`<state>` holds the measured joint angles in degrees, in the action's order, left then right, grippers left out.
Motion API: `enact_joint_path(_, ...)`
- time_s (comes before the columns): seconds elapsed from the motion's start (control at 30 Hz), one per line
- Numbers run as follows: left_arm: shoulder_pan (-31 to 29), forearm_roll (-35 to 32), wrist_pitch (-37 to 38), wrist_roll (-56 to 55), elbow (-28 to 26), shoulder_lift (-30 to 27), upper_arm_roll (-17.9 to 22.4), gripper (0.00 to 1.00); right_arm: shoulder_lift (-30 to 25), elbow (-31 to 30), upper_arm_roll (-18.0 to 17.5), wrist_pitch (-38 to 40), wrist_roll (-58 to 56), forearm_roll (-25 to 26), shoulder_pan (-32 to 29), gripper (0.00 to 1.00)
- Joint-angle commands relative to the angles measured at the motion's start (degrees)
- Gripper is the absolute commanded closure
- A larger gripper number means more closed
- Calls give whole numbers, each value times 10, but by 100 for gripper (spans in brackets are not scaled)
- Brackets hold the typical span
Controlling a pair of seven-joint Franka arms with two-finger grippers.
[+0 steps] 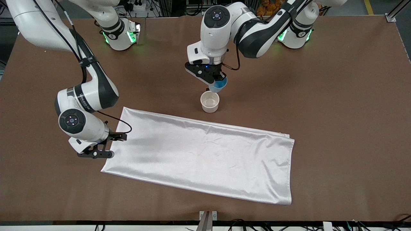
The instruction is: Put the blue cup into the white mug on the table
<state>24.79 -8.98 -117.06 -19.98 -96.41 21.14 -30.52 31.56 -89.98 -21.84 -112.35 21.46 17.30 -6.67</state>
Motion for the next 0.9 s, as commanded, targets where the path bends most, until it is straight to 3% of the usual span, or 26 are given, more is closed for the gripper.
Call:
enact_joint_path(0.0,15,-39,-8,-8,17,27,-1,100,-63,-27,16,20,-60,-60,-7,0)
enact_joint_path(0.2,18,-63,-28,-8,17,50,-1,100,-99,-36,32,46,-93,-62,-6,0)
enact_joint_path(0.5,25,-80,-52,-4,12,77,-1,100,-194,-99,33,65,-110,-65,-4,0)
enact_joint_path(0.87,42,-125,-78,-7,2,107,0,100,-287,-117,51,132,-163,-121,-3,0)
